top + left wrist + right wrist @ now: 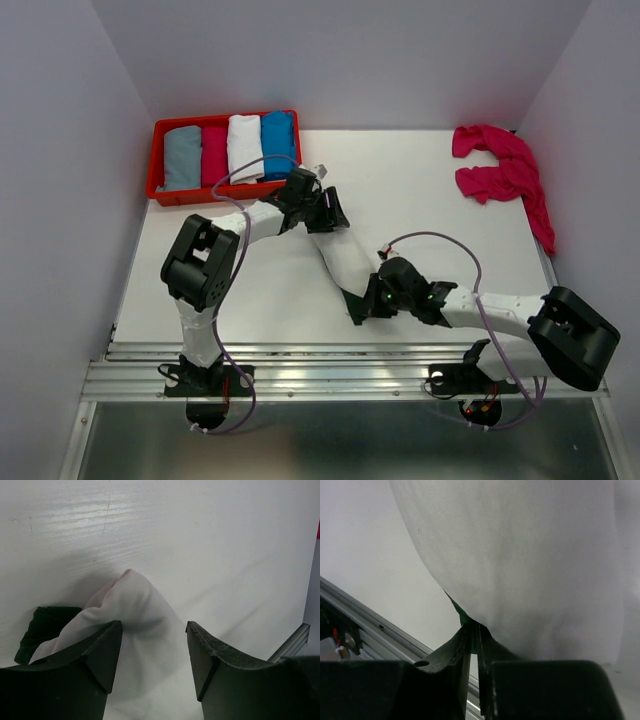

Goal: Roll the t-shirts
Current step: Roll the T-shirt to the center of the board.

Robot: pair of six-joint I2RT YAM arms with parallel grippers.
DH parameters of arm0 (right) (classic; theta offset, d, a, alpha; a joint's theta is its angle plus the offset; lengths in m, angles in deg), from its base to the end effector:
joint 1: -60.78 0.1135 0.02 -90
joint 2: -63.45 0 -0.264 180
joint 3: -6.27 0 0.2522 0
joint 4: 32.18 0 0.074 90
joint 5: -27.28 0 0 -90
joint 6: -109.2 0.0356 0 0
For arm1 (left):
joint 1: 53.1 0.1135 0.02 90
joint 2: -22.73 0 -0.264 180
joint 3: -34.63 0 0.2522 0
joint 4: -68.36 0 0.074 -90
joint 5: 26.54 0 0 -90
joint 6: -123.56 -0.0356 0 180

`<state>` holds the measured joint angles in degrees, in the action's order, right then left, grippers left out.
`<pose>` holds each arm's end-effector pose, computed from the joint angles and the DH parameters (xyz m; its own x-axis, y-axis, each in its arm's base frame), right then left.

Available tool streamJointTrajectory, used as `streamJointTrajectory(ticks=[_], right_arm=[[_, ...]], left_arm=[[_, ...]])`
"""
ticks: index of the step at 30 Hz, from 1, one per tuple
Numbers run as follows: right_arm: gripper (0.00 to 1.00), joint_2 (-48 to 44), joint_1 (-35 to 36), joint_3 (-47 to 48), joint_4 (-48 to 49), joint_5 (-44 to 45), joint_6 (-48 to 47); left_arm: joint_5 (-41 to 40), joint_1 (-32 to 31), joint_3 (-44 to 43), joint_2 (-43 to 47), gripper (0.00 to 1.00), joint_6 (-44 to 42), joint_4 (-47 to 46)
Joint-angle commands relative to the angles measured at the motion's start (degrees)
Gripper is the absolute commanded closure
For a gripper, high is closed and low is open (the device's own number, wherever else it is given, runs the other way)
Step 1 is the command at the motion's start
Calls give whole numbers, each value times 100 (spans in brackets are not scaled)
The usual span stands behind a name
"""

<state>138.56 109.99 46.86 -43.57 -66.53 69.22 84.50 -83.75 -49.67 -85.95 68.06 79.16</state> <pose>0.1525 0.1803 0.1471 -0.9035 0.1233 -0.4105 -0.1452 0.8130 0.5638 0.3564 -0.2261 0.1977 -0.8210 -0.1280 -0.5564 0.3194 0.7048 -0.6334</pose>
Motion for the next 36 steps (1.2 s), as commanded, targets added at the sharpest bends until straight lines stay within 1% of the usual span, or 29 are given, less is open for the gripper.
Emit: streamJointTrajectory(ticks=[1,5,8,12,14,15,17,19,20,22,23,26,28,29,30,31,32,33,34,35,36], right_arm=[[85,-356,1,191,-1351,882,-562],[85,-558,-52,270,-1985,1250,-721],[85,-787,-113,244,-2214,1321,-739],[85,-1033,-237,279,-2416,1488,-634],[81,-1077,-289,454,-2758,1664,-476],[77,-1104,-289,516,-2864,1786,-449],[76,-1226,-289,630,-3092,1814,-458],[71,-1533,-289,823,-3216,1779,-536],[63,-1648,-289,902,-3251,1753,-607],[57,-1937,-289,1182,-3383,1744,-686],[50,-2008,-289,1254,-3375,1648,-739],[50,-2150,-289,1378,-3156,1516,-661],[61,-2080,-289,1395,-2998,1611,-433],[66,-1949,-289,1395,-2945,1690,-162],[78,-1878,-289,1378,-2909,1917,-3],[83,-1764,-289,1317,-2805,2024,277],[87,-1711,-289,1273,-2743,2121,376],[93,-1658,-359,1229,-2699,2209,490],[95,-1614,-429,1176,-2524,2149,587],[96,-1570,-491,1123,-2453,2035,631],[98,-1483,-544,1018,-2400,1938,675]], left_arm=[[-12,86,-188,225,35,-207,155],[-91,165,110,365,35,-225,191],[-117,200,478,549,36,-207,182],[-371,200,963,1058,36,-163,217],[-495,209,1199,1226,37,-154,287],[-548,200,1288,1305,37,-154,348],[-609,200,1498,1586,37,-128,463],[-680,200,1552,1867,37,-102,594],[-706,200,1561,1990,37,-101,656],[-846,191,1561,2332,37,-75,866],[-899,183,1561,2465,37,-75,937],[-1058,156,1552,2826,37,-14,1113],[-1084,113,1552,2896,37,13,1122],[-1084,104,1552,2888,37,13,1088],[-1093,86,1552,2853,38,21,1061],[-1093,51,1518,2748,44,22,1035],[-1093,33,1509,2686,47,22,1008],[-1102,7,1508,2616,53,13,973],[-1110,-11,1500,2485,59,13,877],[-1093,-19,1482,2405,72,4,833],[-1076,-20,1465,2326,83,-5,797]])
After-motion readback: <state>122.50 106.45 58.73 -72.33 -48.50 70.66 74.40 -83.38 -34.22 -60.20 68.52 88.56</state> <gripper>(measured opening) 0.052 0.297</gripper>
